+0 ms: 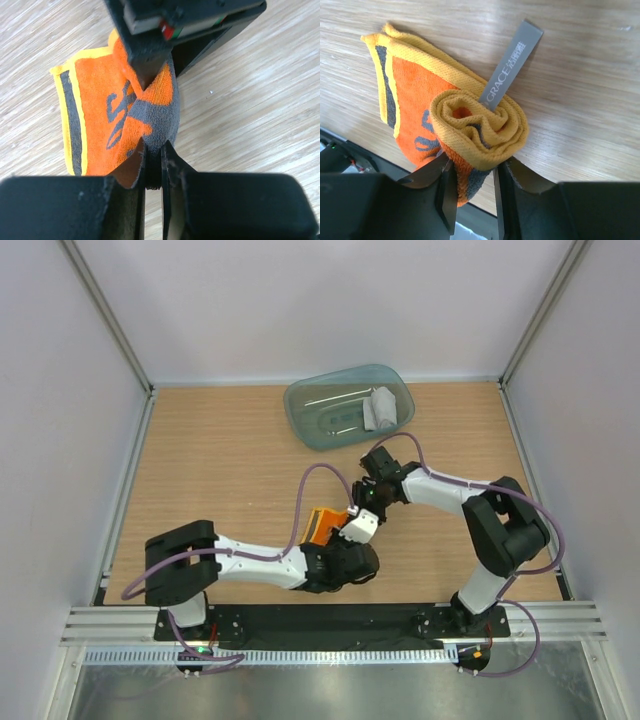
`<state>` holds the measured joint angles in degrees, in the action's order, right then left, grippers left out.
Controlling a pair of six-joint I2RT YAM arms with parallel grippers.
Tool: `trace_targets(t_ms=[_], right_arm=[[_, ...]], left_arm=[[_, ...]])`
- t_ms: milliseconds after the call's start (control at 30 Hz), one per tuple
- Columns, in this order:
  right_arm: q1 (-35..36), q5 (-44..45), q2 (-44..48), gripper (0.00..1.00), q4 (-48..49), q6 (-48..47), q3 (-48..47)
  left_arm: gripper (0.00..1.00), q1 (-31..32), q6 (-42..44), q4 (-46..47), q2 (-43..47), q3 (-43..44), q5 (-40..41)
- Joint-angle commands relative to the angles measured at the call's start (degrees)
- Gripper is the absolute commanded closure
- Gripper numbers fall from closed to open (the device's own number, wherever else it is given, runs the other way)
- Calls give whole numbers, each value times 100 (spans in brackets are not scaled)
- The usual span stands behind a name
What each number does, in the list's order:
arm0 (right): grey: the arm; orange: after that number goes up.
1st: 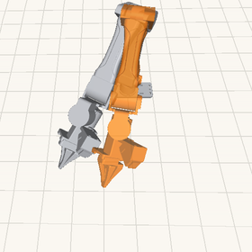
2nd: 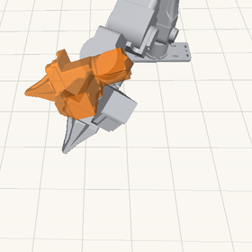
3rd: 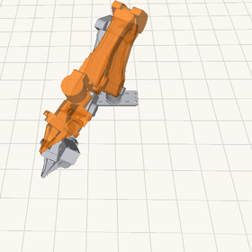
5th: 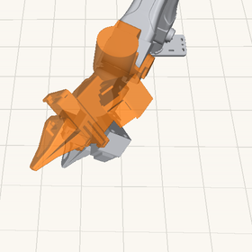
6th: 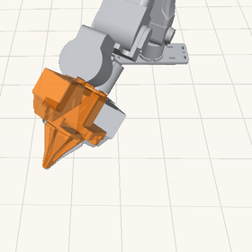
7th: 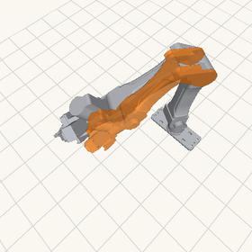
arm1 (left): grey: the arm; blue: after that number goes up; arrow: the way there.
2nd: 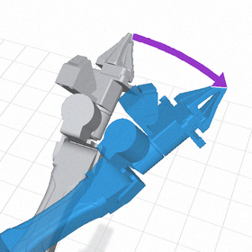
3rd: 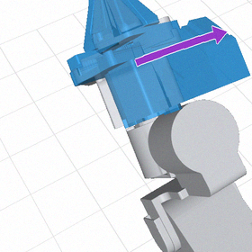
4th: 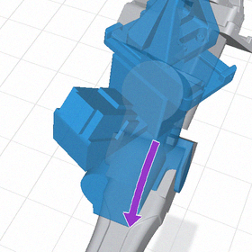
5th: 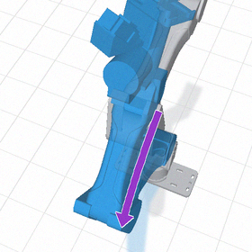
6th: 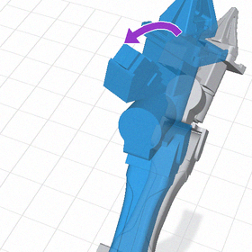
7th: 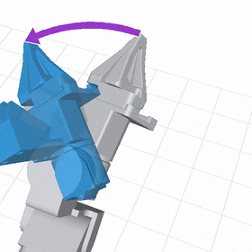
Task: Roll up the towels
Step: Roll the towel
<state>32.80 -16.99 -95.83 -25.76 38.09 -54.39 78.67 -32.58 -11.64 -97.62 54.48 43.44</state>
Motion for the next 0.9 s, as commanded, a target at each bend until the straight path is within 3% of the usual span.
trace_targets(t_ms=[0, 400, 567, 767, 867], right_arm=[[-414, 469, -190, 64, -183, -416, -396], [-1460, 1066, -15, 50, -1036, -943, -1284], [-1583, 1190, 266, 49, -1160, -1014, -1320], [-1592, 269, 776, 49, -564, -864, -514], [-1575, -751, 1241, 44, 436, -821, 136]], left_arm=[[98, 8, -214, -75, 375, -165, 16], [99, -958, -697, 496, 1350, -1044, -1320], [100, -1495, -873, 549, 1623, -1150, -2294], [100, -2320, -1584, 645, 1747, -1422, -3235], [100, -2663, -1997, 689, 1677, -1554, -3745]])
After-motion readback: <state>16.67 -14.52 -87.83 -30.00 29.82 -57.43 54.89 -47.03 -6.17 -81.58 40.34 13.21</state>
